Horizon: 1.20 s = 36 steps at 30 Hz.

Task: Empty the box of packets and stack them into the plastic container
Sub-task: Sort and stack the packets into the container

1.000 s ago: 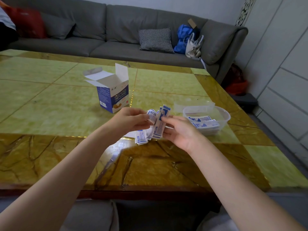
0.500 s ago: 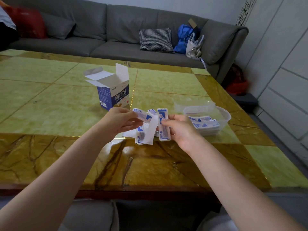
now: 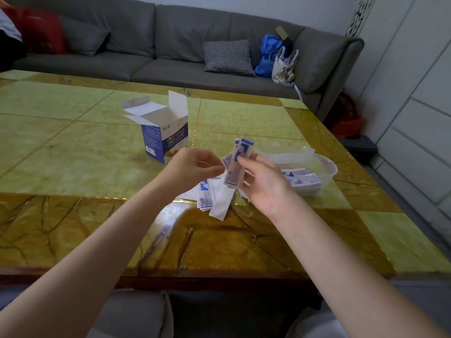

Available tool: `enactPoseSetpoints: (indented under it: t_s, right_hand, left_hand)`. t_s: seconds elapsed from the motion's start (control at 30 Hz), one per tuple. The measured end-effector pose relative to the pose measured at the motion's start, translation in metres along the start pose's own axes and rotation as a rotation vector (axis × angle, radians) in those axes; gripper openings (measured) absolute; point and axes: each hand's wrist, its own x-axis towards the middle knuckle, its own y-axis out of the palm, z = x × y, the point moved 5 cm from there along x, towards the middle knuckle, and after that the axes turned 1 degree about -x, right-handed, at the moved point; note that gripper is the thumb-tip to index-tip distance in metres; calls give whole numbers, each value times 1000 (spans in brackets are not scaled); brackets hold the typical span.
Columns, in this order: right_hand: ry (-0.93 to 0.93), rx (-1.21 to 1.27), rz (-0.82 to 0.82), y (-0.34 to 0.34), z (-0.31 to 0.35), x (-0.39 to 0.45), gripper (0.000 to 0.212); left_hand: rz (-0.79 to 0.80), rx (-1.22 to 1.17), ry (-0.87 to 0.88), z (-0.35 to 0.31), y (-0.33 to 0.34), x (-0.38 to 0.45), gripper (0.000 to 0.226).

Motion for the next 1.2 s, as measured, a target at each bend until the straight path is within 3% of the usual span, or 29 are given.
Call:
enactPoseSetpoints:
  t_s: [0.07, 0.13, 0.2, 0.27, 0.4, 0.53, 0.67, 0.83, 0.93, 1.03, 1.2]
  right_hand:
    - [-200, -432, -126, -8, 13, 0, 12]
    - [-294, -804, -128, -9, 18, 0, 14]
    - [-202, -957, -30, -6, 11, -2, 28]
    - [-91, -1080, 70, -4, 1, -8, 36]
    - [-24, -1343, 290, 4, -23, -17, 30]
    - [-169, -1624, 121, -5, -21, -3, 25]
    - [-353, -1647, 3, -7, -15, 4, 21]
    - [-457, -1337, 13, 7, 7, 0, 19]
    - [-419, -1155, 144, 14, 12, -5, 18]
    - [-386, -1168, 222, 15, 7, -8, 15]
    - [-429, -1239, 49, -1, 13, -3, 15]
  left_hand:
    - [-22, 293, 74, 8, -5, 3, 16]
    - [45, 551, 121, 21, -2, 4, 34]
    - [225, 716, 118, 36, 10, 4, 45]
    - [308, 834, 63, 44, 16, 6, 48]
    - [303, 889, -1, 42, 13, 7, 44]
    - [188, 848, -39, 48, 3, 8, 40]
    - [31, 753, -36, 51, -8, 12, 37]
    - [-121, 518, 92, 32, -28, 11, 21]
    - [-20, 413, 154, 14, -19, 7, 14]
    - [133, 400, 135, 11, -1, 4, 15]
    - [240, 174, 10, 16, 1, 4, 16]
